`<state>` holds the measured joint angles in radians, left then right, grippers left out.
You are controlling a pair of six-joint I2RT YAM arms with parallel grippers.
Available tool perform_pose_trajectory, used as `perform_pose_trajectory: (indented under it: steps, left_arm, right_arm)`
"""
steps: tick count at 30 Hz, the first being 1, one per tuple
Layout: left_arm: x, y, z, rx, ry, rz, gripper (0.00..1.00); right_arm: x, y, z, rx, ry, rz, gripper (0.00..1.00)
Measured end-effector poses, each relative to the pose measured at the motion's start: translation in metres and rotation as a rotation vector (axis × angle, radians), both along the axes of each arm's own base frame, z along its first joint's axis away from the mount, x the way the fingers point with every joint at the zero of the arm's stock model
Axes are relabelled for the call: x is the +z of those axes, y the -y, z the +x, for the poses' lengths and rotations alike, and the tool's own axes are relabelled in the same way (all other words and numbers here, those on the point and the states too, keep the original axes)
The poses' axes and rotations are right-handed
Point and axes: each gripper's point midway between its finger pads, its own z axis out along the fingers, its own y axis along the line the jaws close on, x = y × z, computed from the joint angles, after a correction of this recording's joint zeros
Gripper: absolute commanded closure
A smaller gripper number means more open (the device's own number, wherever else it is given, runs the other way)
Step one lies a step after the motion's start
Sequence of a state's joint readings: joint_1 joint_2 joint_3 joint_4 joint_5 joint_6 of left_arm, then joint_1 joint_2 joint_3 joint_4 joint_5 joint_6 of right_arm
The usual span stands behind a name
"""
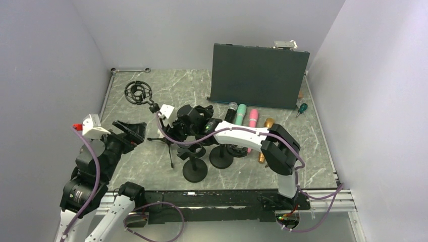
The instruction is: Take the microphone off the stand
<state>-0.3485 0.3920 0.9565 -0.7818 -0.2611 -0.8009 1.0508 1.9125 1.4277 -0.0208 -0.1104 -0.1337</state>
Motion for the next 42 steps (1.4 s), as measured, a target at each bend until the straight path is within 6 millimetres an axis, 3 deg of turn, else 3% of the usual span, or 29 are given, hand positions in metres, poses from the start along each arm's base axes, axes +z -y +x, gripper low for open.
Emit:
perform_pose_trajectory:
  steps: [5, 12, 22, 28, 31, 35, 42]
  left_arm:
    - [0.005, -0.002, -0.003, -0.006, 0.044, 0.006, 0.08]
    - [-0.007, 0.003, 0.002, -0.028, 0.032, 0.025, 0.09]
    - [-0.007, 0.007, 0.003, -0.047, 0.048, 0.015, 0.09]
    - [-0.009, 0.008, 0.002, -0.053, 0.047, 0.015, 0.09]
    - [-0.008, 0.008, 0.002, -0.053, 0.049, 0.014, 0.08]
    - [-0.007, 0.008, 0.0, -0.053, 0.055, 0.012, 0.08]
    - [-0.012, 0.008, 0.002, -0.053, 0.044, 0.016, 0.09]
  right_arm:
    - [-0.022, 0.014, -0.004, -0.024, -0.249, 0.01, 0.39]
    - [-0.025, 0.036, 0.01, -0.095, -0.493, 0.048, 0.35]
    - [-0.001, 0.013, -0.001, -0.058, -0.552, 0.087, 0.36]
    - [0.0, 0.001, 0.003, -0.065, -0.567, 0.095, 0.51]
    - [0.002, -0.001, 0.001, -0.06, -0.575, 0.096, 0.67]
    - [0.003, -0.002, -0.001, -0.054, -0.565, 0.097, 0.98]
    - [0.002, -0.003, 0.002, -0.028, -0.441, 0.072, 1.0]
